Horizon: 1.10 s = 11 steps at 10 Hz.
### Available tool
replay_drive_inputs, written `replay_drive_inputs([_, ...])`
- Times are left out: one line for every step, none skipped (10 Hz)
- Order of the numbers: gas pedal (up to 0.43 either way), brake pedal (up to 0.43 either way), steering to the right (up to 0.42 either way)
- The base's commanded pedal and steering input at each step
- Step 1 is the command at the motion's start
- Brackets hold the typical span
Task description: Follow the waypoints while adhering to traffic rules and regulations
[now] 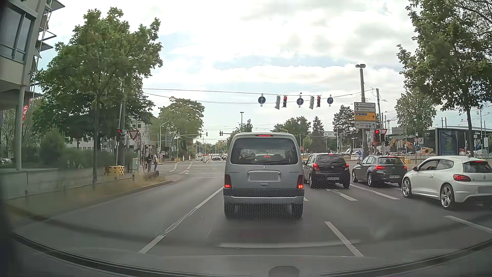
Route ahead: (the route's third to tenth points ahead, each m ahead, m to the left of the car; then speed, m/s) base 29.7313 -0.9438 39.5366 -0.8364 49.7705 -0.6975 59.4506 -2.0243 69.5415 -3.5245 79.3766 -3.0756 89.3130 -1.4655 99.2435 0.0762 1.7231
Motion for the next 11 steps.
replay_drive_inputs([0.0, 0.238, 0.0])
replay_drive_inputs([0.0, 0.244, 0.0])
replay_drive_inputs([0.0, 0.25, 0.001])
replay_drive_inputs([0.0, 0.25, 0.003])
replay_drive_inputs([0.0, 0.256, 0.004])
replay_drive_inputs([0.0, 0.256, 0.005])
replay_drive_inputs([0.0, 0.256, 0.005])
replay_drive_inputs([0.0, 0.256, 0.004])
replay_drive_inputs([0.0, 0.256, 0.005])
replay_drive_inputs([0.0, 0.256, 0.005])
replay_drive_inputs([0.0, 0.256, 0.005])
